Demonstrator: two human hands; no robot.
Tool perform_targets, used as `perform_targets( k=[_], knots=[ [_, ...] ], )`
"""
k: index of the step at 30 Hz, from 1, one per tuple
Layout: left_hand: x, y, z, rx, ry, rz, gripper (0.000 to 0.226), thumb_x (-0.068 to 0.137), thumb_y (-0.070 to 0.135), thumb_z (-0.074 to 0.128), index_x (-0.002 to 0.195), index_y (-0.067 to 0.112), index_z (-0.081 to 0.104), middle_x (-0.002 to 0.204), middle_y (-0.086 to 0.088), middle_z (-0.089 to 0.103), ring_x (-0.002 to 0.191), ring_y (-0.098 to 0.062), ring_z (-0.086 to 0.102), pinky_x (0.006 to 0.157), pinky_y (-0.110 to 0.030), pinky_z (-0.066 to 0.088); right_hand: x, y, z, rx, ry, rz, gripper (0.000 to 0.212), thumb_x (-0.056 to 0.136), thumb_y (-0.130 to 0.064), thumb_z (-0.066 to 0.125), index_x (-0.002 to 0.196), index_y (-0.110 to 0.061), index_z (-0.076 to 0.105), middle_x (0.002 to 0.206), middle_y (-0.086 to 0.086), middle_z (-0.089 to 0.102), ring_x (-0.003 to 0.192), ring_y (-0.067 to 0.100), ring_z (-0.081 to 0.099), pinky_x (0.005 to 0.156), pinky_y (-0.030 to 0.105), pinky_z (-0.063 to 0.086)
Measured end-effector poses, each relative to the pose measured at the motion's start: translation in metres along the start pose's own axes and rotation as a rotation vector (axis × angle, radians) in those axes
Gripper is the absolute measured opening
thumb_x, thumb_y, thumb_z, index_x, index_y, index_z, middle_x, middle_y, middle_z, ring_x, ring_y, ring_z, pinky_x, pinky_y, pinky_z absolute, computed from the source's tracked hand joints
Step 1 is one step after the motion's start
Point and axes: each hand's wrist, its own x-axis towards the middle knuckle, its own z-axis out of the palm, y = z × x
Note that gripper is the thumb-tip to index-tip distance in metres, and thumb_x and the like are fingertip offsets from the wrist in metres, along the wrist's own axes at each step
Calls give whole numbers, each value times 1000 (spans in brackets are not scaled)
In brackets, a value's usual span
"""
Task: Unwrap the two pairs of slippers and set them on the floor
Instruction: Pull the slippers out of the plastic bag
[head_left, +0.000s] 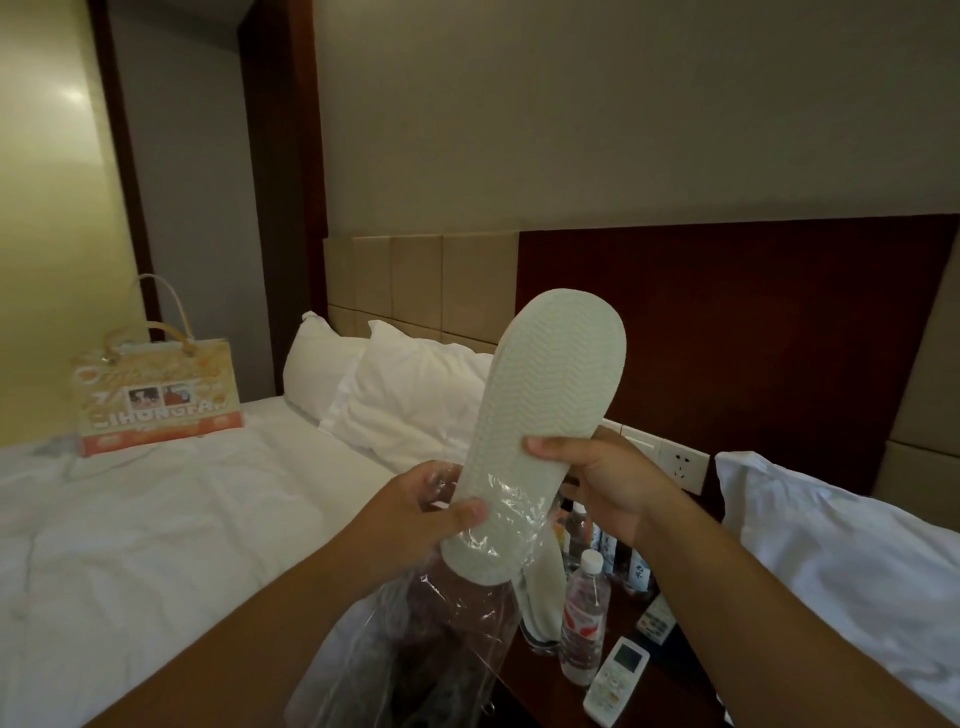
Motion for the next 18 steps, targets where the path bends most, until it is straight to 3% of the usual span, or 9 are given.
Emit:
perform_targets(
  k=[5, 11, 15, 18],
  knots=[
    [-4, -11, -7, 124, 28, -58, 33, 63, 53, 80, 92, 44, 66, 94, 11, 73, 80, -10, 73, 60, -19, 55, 4, -5, -3, 188, 74, -109, 57, 74, -21, 79, 127, -15, 60, 125, 8, 67, 114, 28, 64, 97, 52, 50],
    [-6, -40, -23, -2, 190, -212, 30, 76, 30, 80, 102, 21, 67, 90, -7, 76, 76, -21, 74, 59, -26, 54, 8, -8, -12, 386, 268, -248, 55, 79, -11, 76, 128, -21, 54, 123, 4, 68, 110, 24, 67, 83, 47, 57],
    [0, -58, -33, -111, 298, -329, 31, 77, 33, 79, 103, 20, 66, 102, -5, 72, 78, -21, 72, 64, -33, 50, 10, -1, -16, 327, 259, -259, 54, 76, -14, 78, 126, -21, 58, 122, 4, 69, 108, 24, 68, 79, 44, 58],
    [9, -70, -39, -226, 368, -438, 36, 75, 36, 79, 102, 19, 62, 104, -4, 67, 83, -20, 67, 63, -31, 51, 14, 10, -18, 291, 264, -228, 52, 75, -19, 80, 123, -22, 60, 119, 3, 70, 107, 22, 68, 76, 41, 59]
  ],
)
